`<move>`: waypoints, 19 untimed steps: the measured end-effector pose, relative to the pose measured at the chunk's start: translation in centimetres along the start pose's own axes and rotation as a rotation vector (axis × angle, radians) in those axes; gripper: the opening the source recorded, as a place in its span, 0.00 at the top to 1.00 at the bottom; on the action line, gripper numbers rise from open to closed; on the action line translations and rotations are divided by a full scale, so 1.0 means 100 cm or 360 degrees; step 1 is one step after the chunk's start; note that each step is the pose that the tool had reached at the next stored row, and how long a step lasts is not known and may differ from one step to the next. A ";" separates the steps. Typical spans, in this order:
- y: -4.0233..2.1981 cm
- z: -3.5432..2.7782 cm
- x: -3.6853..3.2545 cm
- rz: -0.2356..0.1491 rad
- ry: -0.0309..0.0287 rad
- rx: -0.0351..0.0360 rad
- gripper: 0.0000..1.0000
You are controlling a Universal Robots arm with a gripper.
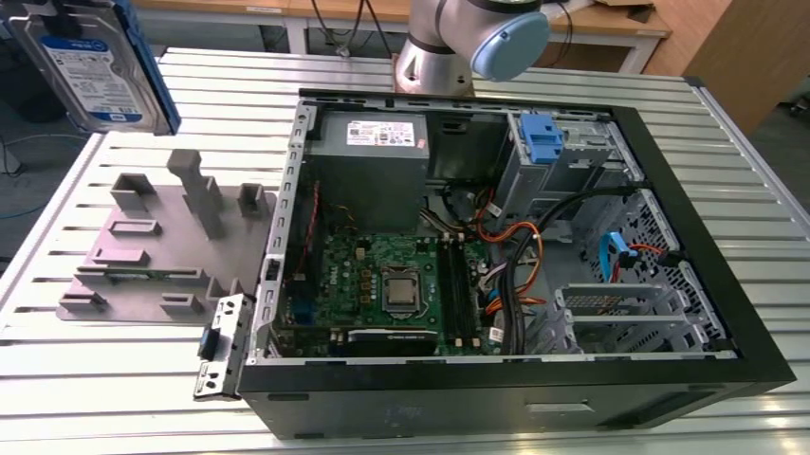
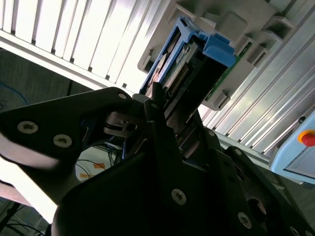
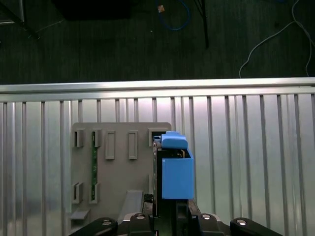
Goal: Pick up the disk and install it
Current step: 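Pick up the disk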
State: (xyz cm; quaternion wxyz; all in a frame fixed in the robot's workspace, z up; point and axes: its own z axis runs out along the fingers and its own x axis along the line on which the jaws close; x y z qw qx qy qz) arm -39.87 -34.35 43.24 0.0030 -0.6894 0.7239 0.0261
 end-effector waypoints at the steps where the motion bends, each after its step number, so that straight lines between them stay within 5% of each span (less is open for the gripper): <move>1: 0.0001 -0.0007 0.0000 0.0000 0.00001 0.0000 0.65; 19: 0.0002 -0.0073 -0.0003 0.0000 0.00001 0.0000 0.65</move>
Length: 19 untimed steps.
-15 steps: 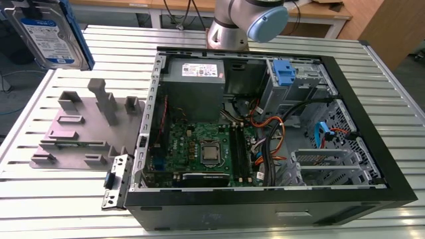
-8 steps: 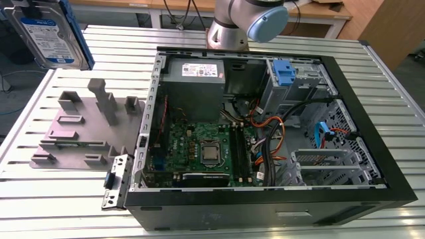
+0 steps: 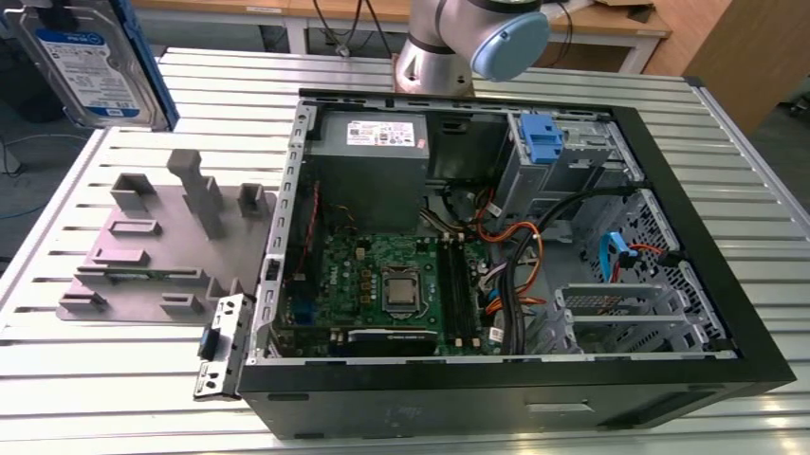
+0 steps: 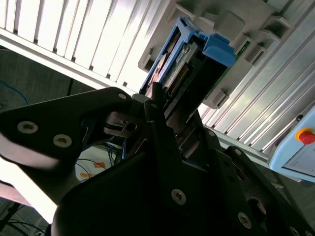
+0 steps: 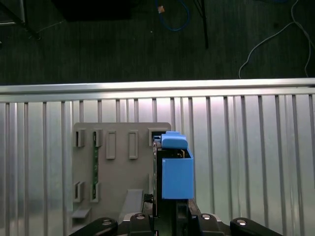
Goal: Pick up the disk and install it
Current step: 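Pick up the disk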
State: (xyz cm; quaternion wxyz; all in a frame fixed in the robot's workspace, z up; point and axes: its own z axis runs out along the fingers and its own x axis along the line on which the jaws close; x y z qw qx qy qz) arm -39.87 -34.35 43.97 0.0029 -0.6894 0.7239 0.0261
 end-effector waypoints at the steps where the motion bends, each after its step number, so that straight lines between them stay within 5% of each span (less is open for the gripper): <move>1: 0.0000 -0.0015 -0.0001 0.0000 0.00000 0.0000 0.65; 19: 0.0012 -0.0341 -0.0016 0.0000 0.00000 0.0000 0.65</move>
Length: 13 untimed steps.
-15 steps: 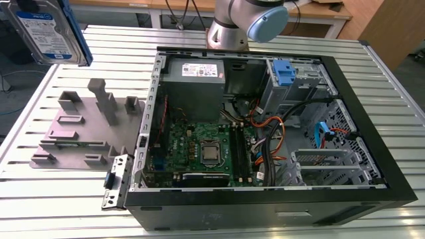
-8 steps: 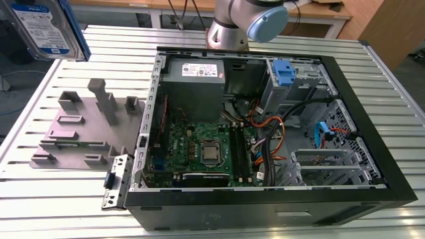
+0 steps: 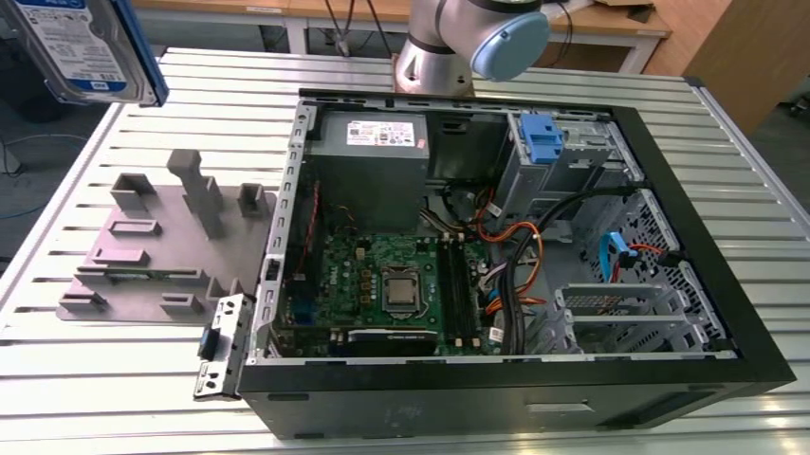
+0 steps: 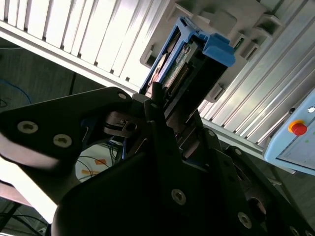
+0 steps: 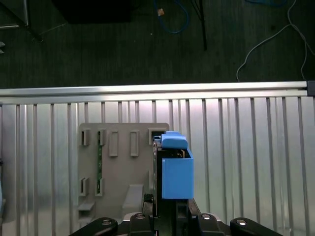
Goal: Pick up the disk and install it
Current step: 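Pick up the disk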
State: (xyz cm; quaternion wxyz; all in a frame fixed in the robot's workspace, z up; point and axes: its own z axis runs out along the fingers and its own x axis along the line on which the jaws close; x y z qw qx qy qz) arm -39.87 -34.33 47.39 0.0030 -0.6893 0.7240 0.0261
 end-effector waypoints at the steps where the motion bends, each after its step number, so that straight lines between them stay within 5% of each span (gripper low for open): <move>1: 0.0001 -0.0020 -0.0001 0.0000 0.00001 0.0000 0.65; 13: 0.0008 -0.0253 -0.0010 0.0000 0.00002 0.0000 0.65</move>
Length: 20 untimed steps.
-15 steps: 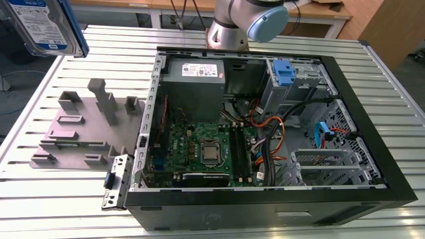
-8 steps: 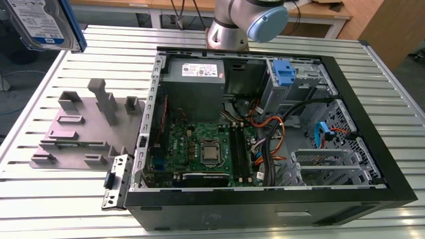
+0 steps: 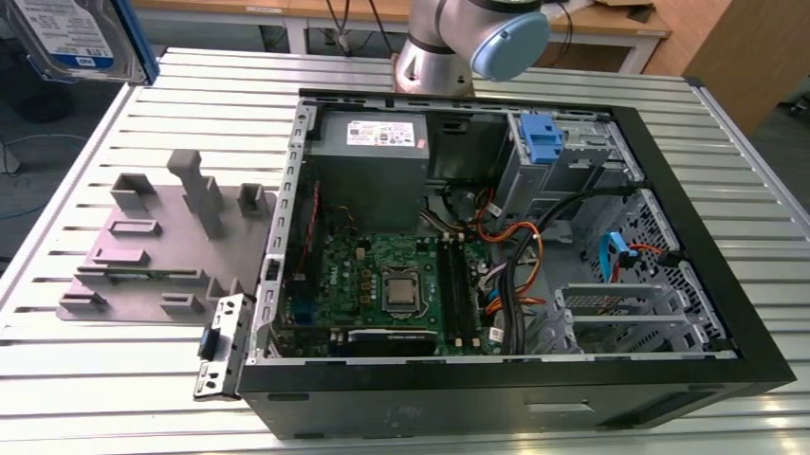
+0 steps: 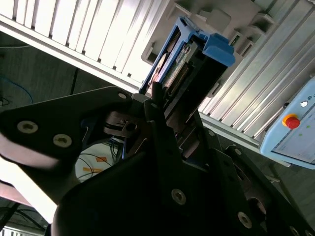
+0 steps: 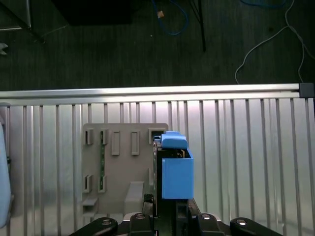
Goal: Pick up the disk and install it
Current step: 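Pick up the disk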
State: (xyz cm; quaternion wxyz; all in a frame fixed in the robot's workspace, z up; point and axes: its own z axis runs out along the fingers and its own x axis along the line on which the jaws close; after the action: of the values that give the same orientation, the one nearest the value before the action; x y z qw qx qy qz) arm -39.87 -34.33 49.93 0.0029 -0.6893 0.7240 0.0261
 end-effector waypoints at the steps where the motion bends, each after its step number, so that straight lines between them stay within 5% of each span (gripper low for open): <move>1: 0.0001 -0.0017 0.0000 0.0000 -0.00001 0.0000 0.65; 20: 0.0011 -0.0317 -0.0013 0.0000 -0.00001 0.0000 0.65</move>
State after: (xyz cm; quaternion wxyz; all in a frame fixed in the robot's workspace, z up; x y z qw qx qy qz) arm -39.87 -34.33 53.10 0.0029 -0.6893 0.7240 0.0261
